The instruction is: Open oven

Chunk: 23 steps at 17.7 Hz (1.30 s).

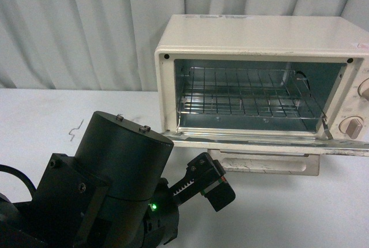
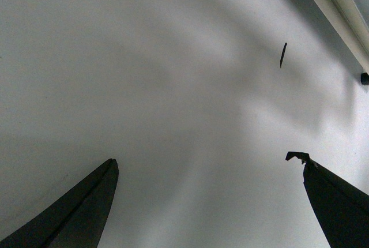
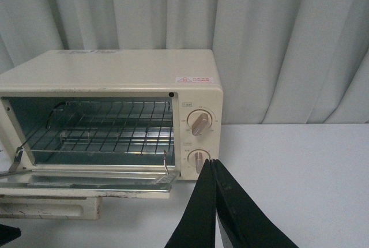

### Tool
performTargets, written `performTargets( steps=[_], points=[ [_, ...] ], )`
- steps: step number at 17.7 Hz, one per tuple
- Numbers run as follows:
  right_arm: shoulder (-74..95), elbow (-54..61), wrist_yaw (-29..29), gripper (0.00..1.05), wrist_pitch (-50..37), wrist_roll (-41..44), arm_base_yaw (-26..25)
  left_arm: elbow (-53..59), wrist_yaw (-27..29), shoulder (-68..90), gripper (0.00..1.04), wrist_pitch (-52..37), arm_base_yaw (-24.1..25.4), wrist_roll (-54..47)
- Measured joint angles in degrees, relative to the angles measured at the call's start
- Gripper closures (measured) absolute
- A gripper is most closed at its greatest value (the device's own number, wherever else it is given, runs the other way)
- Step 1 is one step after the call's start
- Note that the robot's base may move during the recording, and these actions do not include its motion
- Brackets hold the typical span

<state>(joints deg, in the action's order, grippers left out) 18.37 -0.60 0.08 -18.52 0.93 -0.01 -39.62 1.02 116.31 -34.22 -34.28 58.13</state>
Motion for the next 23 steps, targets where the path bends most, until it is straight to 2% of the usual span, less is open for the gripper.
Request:
performTargets(
  steps=[9, 10, 11, 16, 17, 23],
  points=[
    [-8.5, 0.0, 0.0, 1.03, 8.6, 0.0, 0.0, 0.0, 0.0, 0.0, 0.07, 0.0, 0.0, 0.0],
    [-10.0, -0.1, 0.0, 1.03, 10.9, 0.0, 0.0, 0.0, 0.0, 0.0, 0.07, 0.0, 0.0, 0.0],
    [-15.5, 0.0, 0.0, 1.03, 18.7, 0.0, 0.0, 0.0, 0.0, 0.0, 0.07, 0.0, 0.0, 0.0],
    [-18.2, 0.0, 0.0, 1.03, 18.7, -0.1, 0.0, 0.0, 0.0, 0.0, 0.07, 0.1, 0.0, 0.0],
    [-18.2, 0.0, -0.1, 0.98, 18.7, -0.1, 0.0, 0.0, 0.0, 0.0, 0.07, 0.1, 0.0, 0.0],
    [-18.2, 0.0, -0.1, 0.39, 18.7, -0.1, 0.0, 0.0, 0.0, 0.0, 0.07, 0.1, 0.0, 0.0]
  ],
)
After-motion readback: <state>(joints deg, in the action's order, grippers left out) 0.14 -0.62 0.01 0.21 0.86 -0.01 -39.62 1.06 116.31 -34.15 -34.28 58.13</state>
